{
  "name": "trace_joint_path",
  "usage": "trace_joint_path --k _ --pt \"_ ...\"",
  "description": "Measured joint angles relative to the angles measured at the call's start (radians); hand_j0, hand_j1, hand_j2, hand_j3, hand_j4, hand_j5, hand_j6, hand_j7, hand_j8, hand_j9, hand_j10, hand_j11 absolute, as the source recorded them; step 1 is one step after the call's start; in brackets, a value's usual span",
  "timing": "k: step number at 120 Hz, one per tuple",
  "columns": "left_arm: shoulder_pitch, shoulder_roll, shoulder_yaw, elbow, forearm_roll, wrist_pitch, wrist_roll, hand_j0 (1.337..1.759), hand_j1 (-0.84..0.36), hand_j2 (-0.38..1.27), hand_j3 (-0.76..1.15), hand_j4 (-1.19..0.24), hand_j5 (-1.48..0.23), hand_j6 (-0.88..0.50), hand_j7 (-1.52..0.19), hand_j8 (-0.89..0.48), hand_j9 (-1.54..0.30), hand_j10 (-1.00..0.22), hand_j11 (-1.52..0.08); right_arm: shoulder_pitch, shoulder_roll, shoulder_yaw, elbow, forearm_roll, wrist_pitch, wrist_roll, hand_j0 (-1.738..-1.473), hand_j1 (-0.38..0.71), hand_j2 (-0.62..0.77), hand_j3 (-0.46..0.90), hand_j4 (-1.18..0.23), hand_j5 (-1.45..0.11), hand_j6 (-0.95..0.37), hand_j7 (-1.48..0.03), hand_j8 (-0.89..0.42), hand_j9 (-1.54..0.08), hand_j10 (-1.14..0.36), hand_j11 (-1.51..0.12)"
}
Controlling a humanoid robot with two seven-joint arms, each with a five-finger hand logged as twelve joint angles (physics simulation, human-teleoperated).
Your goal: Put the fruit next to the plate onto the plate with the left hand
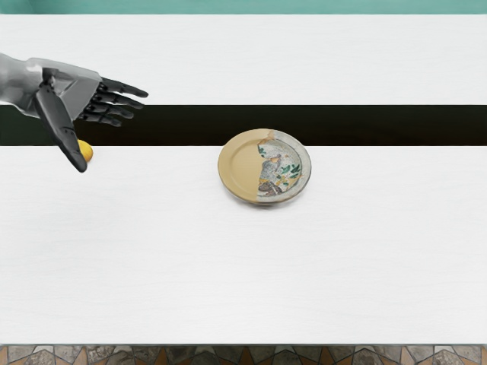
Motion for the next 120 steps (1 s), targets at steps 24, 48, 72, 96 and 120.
trace_joint_path --k 24,48,72,96,120 --pt "0.001 -0.004 0.001 0.005 0.007 0.0 0.0 1.658 0.35 0.0 0.0 0.0 0.0 0.0 0.0 0.0 0.0 0.0 0.0 0.0 0.0 0.002 0.002 0.001 -0.001 0.0 -1.658 -0.34 0.0 0.0 -0.01 -0.01 -0.01 -0.01 -0.01 -0.01 -0.01 -0.01" --pt "0.006 -0.007 0.003 0.028 0.013 0.0 0.0 1.658 0.35 0.0 0.0 0.0 0.0 0.0 0.0 0.0 0.0 0.0 0.0 -0.001 0.0 0.002 0.001 0.001 -0.001 0.0 -1.658 -0.34 0.0 0.0 -0.01 -0.01 -0.01 -0.01 -0.01 -0.01 -0.01 -0.01" --pt "0.011 -0.007 0.006 0.036 0.011 0.0 0.0 1.658 0.35 0.0 0.0 0.0 0.0 0.0 0.0 0.0 0.0 0.0 0.0 -0.001 0.0 0.002 0.001 0.001 -0.001 0.0 -1.658 -0.34 0.0 0.0 -0.01 -0.01 -0.01 -0.01 -0.01 -0.01 -0.01 -0.01" --pt "-0.412 -0.159 0.413 0.051 -0.084 0.001 0.0 1.658 0.35 0.0 0.0 0.0 0.0 0.0 0.0 0.0 0.0 0.0 0.0 -0.001 0.0 0.002 0.001 0.001 -0.001 0.0 -1.658 -0.34 0.0 0.0 -0.01 -0.01 -0.01 -0.01 -0.01 -0.01 -0.01 -0.01" --pt "-0.69 -0.509 1.046 0.112 -0.332 0.001 0.0 1.658 0.35 0.0 0.0 0.0 0.0 0.0 0.0 0.0 0.0 0.0 0.0 -0.001 0.0 0.002 0.001 0.001 -0.001 0.0 -1.658 -0.34 0.0 0.0 -0.01 -0.01 -0.01 -0.01 -0.01 -0.01 -0.01 -0.01"
